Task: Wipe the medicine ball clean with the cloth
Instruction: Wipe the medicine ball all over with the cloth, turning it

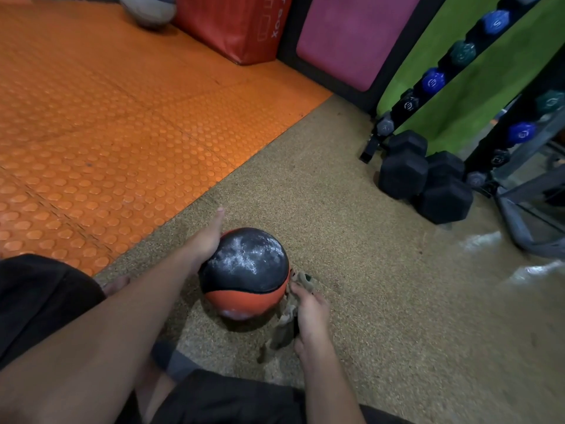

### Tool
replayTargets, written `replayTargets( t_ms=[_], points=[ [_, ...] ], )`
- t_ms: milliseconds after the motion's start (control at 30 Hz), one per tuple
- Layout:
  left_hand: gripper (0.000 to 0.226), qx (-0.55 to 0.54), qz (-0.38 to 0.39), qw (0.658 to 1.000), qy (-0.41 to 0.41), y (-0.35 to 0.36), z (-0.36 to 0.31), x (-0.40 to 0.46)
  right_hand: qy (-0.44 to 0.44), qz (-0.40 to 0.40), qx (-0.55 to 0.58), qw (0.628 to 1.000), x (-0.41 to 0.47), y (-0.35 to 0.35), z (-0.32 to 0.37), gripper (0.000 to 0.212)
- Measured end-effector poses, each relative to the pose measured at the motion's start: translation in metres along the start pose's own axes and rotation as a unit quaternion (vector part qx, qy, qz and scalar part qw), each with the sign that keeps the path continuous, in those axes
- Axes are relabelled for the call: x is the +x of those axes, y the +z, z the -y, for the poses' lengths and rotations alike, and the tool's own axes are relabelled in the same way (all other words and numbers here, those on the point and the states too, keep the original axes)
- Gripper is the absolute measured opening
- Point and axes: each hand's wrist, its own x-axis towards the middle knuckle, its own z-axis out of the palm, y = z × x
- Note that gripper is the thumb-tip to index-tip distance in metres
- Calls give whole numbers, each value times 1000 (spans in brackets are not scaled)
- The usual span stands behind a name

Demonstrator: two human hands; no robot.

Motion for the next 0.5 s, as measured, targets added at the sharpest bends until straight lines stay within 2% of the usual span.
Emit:
replayTargets(
  t_ms=[133, 267, 333, 500],
  points=[
    [100, 47, 23, 998, -38, 7, -6, -11, -4, -25, -9, 1000, -8, -15, 5, 9],
    [106, 49, 93, 992, -72, 15, -6, -20, -26, -64, -55, 996, -7, -38, 11, 6],
    [106, 39, 116, 990, -74, 19, -2, -21, -55, -69, -170, 982, -5, -48, 18, 13],
    [93, 33, 156, 985, -59, 18, 1, -20, -64, 2, -445, 893, -2, -80, 36, 30]
  ],
)
